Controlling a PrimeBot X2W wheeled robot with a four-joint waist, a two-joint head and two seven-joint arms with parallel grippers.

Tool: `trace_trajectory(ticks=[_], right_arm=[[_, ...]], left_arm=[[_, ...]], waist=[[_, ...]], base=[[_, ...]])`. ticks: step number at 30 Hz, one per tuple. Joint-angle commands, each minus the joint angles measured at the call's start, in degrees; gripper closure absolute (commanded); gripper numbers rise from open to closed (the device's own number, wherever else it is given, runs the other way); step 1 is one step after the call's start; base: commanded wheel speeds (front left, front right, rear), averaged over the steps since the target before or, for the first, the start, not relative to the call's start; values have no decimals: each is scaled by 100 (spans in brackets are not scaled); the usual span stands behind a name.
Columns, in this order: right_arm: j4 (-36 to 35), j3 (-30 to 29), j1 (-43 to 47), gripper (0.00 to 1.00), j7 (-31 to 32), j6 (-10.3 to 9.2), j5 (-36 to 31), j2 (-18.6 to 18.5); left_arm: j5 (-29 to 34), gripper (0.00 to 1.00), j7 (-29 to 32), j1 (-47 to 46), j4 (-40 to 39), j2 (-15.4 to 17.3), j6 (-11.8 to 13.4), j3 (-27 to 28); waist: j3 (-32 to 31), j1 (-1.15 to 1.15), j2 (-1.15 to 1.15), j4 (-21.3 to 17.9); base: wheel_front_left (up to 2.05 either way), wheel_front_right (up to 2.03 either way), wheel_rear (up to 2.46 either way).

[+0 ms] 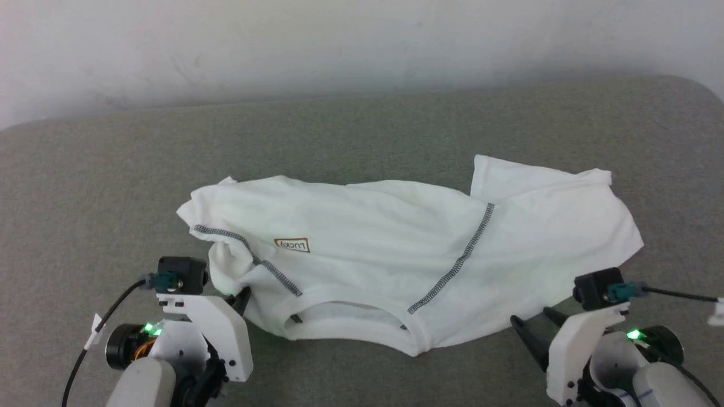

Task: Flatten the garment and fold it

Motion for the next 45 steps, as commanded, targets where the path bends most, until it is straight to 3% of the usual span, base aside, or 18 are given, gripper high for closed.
trace_trajectory(ticks=[1, 7, 8, 10, 13, 19, 24, 29, 34, 38, 45], right_arm=[[276, 178, -242, 0, 122, -5, 113, -62], [1198, 869, -699, 0, 625, -5, 577, -122], [1329, 986, -731, 51, 750, -5, 654, -131], [1497, 1187, -776, 100, 939, -5, 826, -151], [1516, 1286, -839, 100, 859, -5, 884, -234], [973, 723, -892, 100, -277, -5, 552, -509], [-304, -249, -666, 100, -830, -5, -41, -493], [-1820, -1008, -630, 100, -777, -5, -576, -360], [-3004, -1376, -1280, 100, -502, -5, -844, -348], [-3101, -1516, -2191, 100, -247, -5, -728, -583], [-2311, -1317, -3779, 100, -30, -5, -424, -1033]], left_arm=[[41, 100, -111, 98, -109, -19, 55, 27], [-71, 100, -230, 196, -263, -92, 54, 37], [-101, 100, -239, 216, -268, -111, 58, 42], [-137, 100, -263, 240, -280, -133, 53, 40], [-157, 100, -355, 259, -309, -150, 50, 54], [-107, 100, -856, 260, -596, -110, 80, 198], [121, 100, -1298, 66, -1210, 71, 137, 347], [400, 100, -1470, -416, -1949, 287, 204, 435], [448, 100, -1389, -1294, -2343, 521, 121, 538], [402, 100, -1259, -2253, -2246, 647, 32, 568], [364, 100, -1116, -3856, -1059, 755, -130, 427]], waist=[[98, -1, 0, 119], [160, -1, 0, 212], [160, -1, 0, 225], [153, -1, 0, 250], [127, -1, 0, 267], [-100, -1, 0, 262], [-353, -1, 0, 207], [-549, -1, 0, 169], [-609, -1, 0, 93], [-484, -1, 0, 78], [19, -1, 0, 27]], base=[[0, 0, 0], [0, 0, 0], [0, 0, 0], [0, 0, 0], [0, 0, 0], [0, 0, 0], [0, 0, 0], [0, 0, 0], [0, 0, 0], [0, 0, 0], [0, 0, 0]])
